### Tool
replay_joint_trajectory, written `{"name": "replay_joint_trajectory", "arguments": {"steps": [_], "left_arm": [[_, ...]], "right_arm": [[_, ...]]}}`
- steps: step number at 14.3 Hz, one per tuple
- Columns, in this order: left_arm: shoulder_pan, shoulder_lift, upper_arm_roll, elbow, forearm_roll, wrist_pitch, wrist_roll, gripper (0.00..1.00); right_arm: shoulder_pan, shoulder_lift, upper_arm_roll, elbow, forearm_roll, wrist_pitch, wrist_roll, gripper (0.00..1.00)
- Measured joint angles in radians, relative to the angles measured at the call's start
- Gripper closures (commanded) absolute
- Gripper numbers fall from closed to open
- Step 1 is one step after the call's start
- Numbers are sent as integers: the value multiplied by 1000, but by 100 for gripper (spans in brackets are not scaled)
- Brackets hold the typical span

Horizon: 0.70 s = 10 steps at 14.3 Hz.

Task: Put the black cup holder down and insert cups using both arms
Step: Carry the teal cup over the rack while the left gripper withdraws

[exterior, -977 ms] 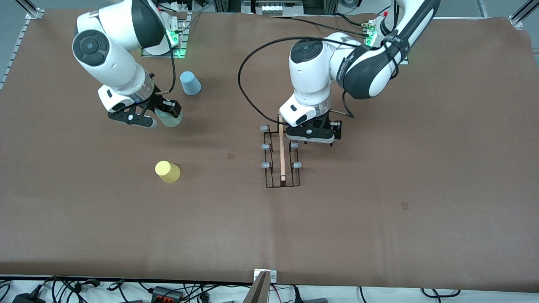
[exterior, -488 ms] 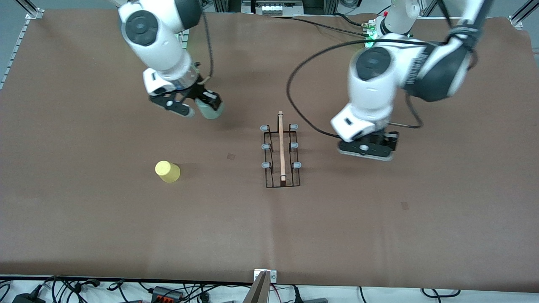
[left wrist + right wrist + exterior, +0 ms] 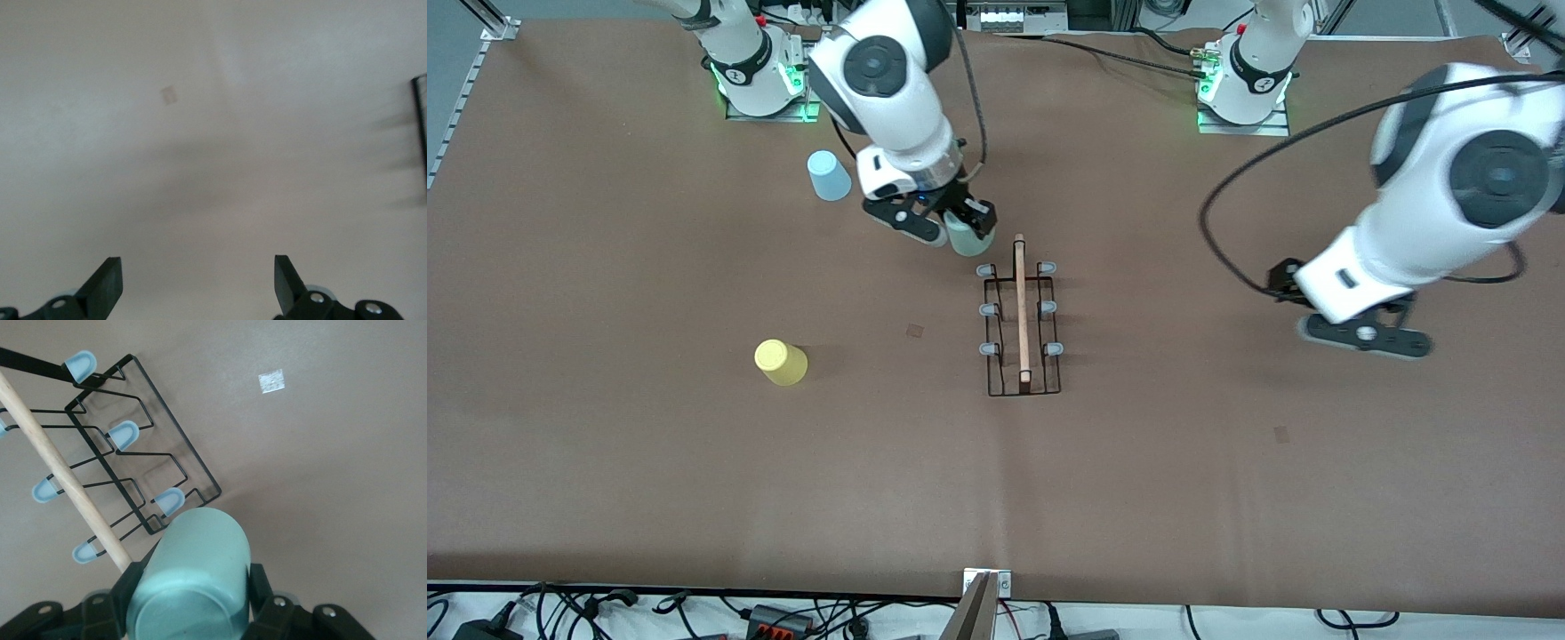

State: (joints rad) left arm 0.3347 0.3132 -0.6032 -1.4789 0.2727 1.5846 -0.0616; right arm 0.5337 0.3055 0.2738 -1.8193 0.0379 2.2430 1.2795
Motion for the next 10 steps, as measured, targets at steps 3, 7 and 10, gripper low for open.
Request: {"name": "replay_joint_trajectory", "arguments": {"steps": [3, 7, 10], "left_arm": [[34, -2, 0, 57, -1, -108, 47, 0], [46, -2, 1, 119, -60, -123, 52, 0], [63, -2, 4, 175, -84, -131, 52, 0]], "right_arm": [[1, 43, -2, 29, -23, 13, 5, 89], [3, 69, -2, 30, -44, 51, 6, 89], [7, 80, -1, 31, -45, 73, 6, 67]]}}
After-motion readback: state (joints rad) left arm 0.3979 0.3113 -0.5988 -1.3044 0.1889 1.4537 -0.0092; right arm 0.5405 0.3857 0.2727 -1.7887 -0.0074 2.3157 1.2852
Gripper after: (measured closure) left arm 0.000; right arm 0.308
